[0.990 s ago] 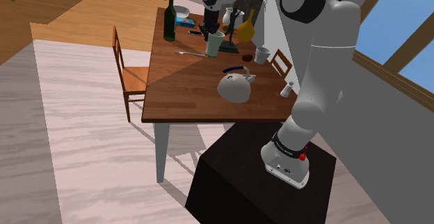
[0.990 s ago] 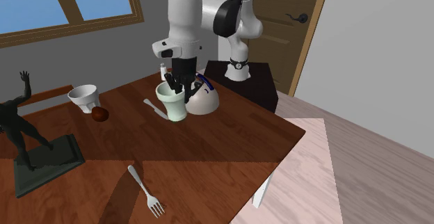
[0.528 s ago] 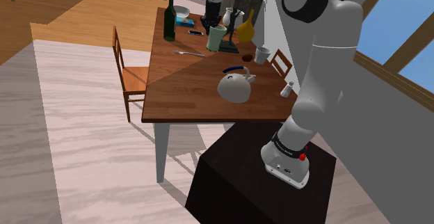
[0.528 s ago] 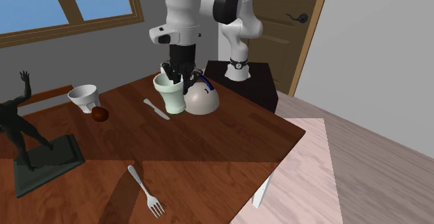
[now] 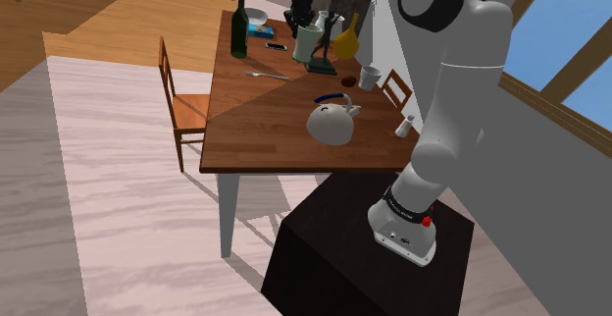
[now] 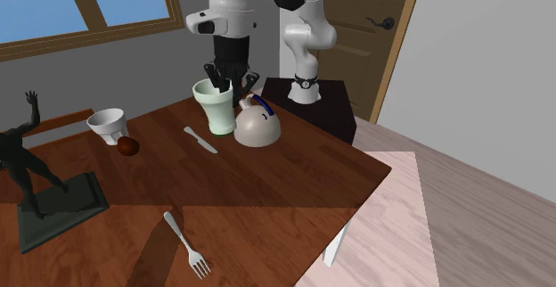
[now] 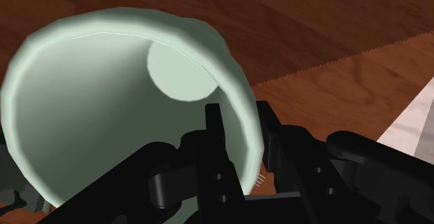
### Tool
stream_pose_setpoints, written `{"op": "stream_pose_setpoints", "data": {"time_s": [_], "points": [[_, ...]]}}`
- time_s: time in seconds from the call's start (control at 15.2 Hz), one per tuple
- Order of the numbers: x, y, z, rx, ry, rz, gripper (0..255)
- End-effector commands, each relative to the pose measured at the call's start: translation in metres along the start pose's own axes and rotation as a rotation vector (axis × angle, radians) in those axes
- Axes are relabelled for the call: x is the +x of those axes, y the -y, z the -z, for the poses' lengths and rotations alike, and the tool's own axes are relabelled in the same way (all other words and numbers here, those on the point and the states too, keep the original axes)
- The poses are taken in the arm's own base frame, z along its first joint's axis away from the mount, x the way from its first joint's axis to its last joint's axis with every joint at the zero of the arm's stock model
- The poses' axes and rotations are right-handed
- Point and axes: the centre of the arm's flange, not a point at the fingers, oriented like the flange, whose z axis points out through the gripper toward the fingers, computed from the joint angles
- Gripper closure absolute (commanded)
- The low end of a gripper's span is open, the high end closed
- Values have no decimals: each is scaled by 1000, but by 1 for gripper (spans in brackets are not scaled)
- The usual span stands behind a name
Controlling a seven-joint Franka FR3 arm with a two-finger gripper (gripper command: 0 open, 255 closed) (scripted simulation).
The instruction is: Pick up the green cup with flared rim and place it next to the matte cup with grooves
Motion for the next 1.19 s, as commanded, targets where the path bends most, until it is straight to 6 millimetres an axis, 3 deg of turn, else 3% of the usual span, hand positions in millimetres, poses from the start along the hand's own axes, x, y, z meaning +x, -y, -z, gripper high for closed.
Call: {"op": "stream_pose_setpoints", "data": {"time_s": [0.0, 0.07, 1.12], "points": [[0, -2, 11, 0, 0, 0, 255], [0, -2, 12, 0, 0, 0, 255], [-43, -208, -10, 0, 0, 0, 255]]}}
